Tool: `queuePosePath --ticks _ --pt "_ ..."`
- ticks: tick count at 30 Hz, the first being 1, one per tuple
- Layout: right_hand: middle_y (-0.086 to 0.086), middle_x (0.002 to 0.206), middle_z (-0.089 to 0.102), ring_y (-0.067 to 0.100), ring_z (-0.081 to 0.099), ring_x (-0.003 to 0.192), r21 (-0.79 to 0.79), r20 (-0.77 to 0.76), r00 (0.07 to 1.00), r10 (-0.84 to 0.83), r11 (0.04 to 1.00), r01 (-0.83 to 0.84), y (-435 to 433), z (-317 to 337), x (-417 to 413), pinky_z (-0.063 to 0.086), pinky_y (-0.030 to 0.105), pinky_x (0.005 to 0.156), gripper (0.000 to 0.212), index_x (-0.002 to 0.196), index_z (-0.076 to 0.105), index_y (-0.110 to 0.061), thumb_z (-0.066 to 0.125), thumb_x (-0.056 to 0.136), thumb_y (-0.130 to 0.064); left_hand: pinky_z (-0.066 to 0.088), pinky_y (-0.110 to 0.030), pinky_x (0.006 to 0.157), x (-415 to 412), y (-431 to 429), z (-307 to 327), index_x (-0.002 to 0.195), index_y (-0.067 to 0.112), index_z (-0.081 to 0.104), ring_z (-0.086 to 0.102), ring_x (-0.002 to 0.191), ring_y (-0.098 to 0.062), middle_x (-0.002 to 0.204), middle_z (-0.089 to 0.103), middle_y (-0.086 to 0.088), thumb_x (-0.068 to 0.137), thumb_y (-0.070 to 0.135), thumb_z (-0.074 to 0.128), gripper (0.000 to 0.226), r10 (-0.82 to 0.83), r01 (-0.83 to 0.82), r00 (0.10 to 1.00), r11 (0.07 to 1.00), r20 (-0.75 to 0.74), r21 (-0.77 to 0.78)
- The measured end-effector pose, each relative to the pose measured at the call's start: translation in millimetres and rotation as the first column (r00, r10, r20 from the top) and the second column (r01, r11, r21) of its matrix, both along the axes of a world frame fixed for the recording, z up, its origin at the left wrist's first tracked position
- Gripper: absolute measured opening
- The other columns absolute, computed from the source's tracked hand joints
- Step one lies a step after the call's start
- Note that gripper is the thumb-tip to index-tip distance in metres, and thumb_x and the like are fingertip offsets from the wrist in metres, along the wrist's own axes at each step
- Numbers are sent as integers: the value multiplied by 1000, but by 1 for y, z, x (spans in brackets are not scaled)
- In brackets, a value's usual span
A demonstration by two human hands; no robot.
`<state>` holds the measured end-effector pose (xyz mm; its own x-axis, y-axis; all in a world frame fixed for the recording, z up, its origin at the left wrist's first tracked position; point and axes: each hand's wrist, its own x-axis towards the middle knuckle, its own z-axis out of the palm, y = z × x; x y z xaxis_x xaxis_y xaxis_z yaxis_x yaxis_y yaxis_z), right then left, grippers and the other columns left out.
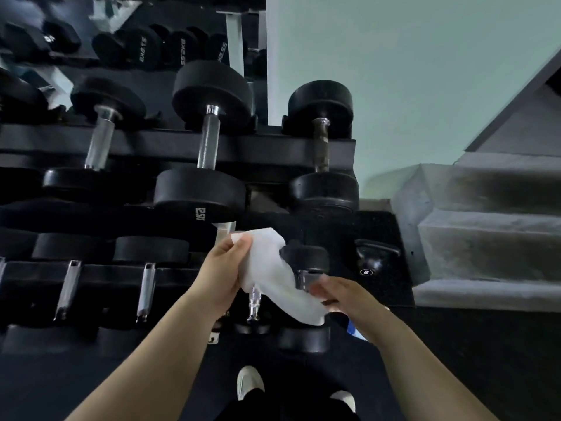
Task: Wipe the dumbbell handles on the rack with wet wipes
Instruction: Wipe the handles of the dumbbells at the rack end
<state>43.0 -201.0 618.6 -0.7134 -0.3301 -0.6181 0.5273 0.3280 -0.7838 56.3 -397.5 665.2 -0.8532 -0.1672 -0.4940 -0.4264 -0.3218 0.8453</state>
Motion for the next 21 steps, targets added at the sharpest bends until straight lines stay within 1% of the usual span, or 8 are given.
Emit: queuePosePath --ticks 2,5,8,10,13,16,19,21 --pt "-1 119 60 12 53 111 -31 -22 1000 10 999 -10 -9 -4 -3 39 31 100 23 98 63 -30 48 88 -45 52 -25 60 -2 0 2 85 11 60 63 64 -14 77 65 -7 97 14 40 24 -127 127 992 992 13 15" --pt "-8 119 59 11 52 116 -169 -26 997 66 983 -70 -29 -2 -5 40 23 96 53 111 58 -26 53 70 -59 53 -23 58 -2 2 7 82 10 62 63 62 -13 72 67 -4 96 13 41 25 -223 224 974 974 -22 19" --pt "0 107 65 17 60 105 -360 90 993 77 932 -40 -42 -3 -4 46 30 92 83 111 57 -11 73 50 -65 55 -20 57 -2 -2 6 85 11 63 66 63 -10 70 71 0 96 16 40 27 -215 217 975 976 -46 30" --pt "2 99 67 15 64 92 -384 127 991 38 923 14 -42 3 -2 50 29 86 63 102 61 -10 77 58 -53 53 -18 53 -3 -9 4 86 11 64 67 62 -9 69 71 0 97 18 36 32 -187 188 982 981 -37 42" --pt "6 94 66 16 63 84 -289 76 991 -113 948 130 -38 8 -1 49 29 83 14 90 64 -13 59 85 -25 50 -17 48 -6 -14 -5 83 8 64 65 58 -9 71 68 -6 99 19 34 35 -160 157 986 986 48 62" --pt "8 90 66 15 62 78 -279 26 956 -291 916 287 -29 13 -3 49 27 83 14 86 65 -11 52 88 -15 49 -20 47 -8 -6 -14 89 5 63 61 58 -12 76 65 -7 98 24 39 31 -181 183 978 983 108 -6" --pt "8 89 67 17 62 77 -228 -25 937 -349 914 335 -23 21 -3 51 28 79 15 85 66 -12 53 88 -17 49 -22 57 -12 -1 -16 87 4 65 60 63 -14 78 65 -8 96 31 43 36 -179 195 978 966 107 -170" --pt "5 83 67 15 63 72 -211 -28 923 -385 904 371 -20 26 -3 52 26 69 16 83 65 -14 52 90 -19 49 -29 71 -14 0 -12 88 1 65 61 73 -19 81 66 -9 95 35 43 42 -219 238 971 930 98 -281"
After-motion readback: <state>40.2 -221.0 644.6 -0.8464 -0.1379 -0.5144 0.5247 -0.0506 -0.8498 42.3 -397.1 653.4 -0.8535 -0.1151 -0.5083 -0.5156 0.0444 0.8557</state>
